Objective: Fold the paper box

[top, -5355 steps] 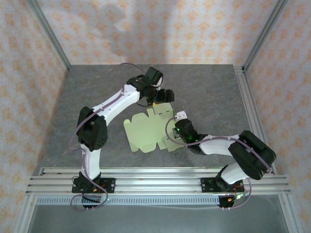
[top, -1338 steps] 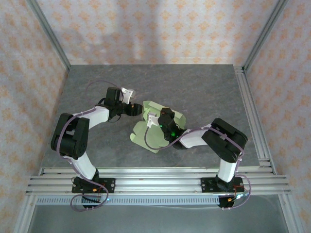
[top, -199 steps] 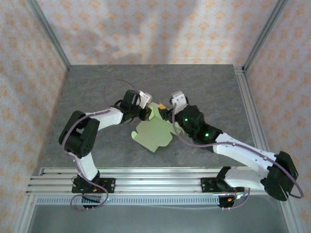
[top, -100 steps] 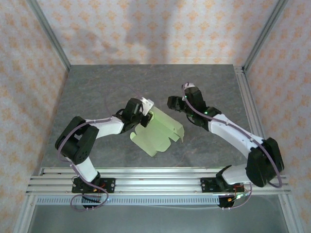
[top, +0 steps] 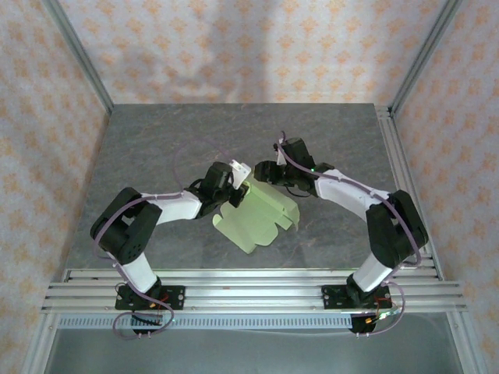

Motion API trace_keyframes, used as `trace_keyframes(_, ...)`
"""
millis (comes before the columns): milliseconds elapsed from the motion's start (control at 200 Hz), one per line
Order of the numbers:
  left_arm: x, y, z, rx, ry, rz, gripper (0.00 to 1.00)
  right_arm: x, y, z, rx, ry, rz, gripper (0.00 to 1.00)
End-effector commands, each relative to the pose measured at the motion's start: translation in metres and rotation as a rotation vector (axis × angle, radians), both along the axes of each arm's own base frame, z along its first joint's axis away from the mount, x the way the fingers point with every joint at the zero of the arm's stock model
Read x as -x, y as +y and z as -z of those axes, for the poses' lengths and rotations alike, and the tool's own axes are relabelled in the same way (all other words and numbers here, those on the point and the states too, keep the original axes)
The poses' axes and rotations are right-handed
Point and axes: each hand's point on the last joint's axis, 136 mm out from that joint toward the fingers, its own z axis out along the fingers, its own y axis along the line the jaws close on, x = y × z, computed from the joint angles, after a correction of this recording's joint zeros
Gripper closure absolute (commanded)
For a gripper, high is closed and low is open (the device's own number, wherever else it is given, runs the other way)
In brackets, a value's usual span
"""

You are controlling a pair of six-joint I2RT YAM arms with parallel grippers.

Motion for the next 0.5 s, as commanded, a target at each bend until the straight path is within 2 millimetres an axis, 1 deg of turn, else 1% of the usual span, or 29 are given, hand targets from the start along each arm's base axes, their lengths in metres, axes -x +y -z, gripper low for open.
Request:
trace_keyframes(0, -0.002, -0.006, 0.002, 0.055, -0.015, -0.013, 0.91, 0.003, 0.011, 0.011, -0.047, 0.045, -0.025, 0.39)
trace_keyframes(115, -0.001, -0.009, 0.007, 0.083, -0.001, -0.017, 0.89, 0.006, 0.010, 0.026, -0.042, 0.076, -0.019, 0.43)
trace_keyframes(235, -0.001, -0.008, 0.009, 0.089, 0.001, -0.024, 0.88, 0.007, 0.008, 0.035, -0.031, 0.092, -0.011, 0.45)
trace_keyframes(350, -0.002, -0.005, 0.009, 0.080, -0.008, -0.039, 0.81, 0.007, 0.002, 0.042, -0.017, 0.104, 0.014, 0.47)
trace_keyframes(420, -0.005, 0.000, 0.012, 0.064, -0.014, -0.069, 0.75, 0.008, -0.001, 0.044, -0.017, 0.111, 0.025, 0.48)
trace_keyframes(495, -0.008, 0.005, 0.013, 0.059, -0.030, -0.101, 0.74, 0.009, -0.003, 0.045, -0.020, 0.115, 0.032, 0.48)
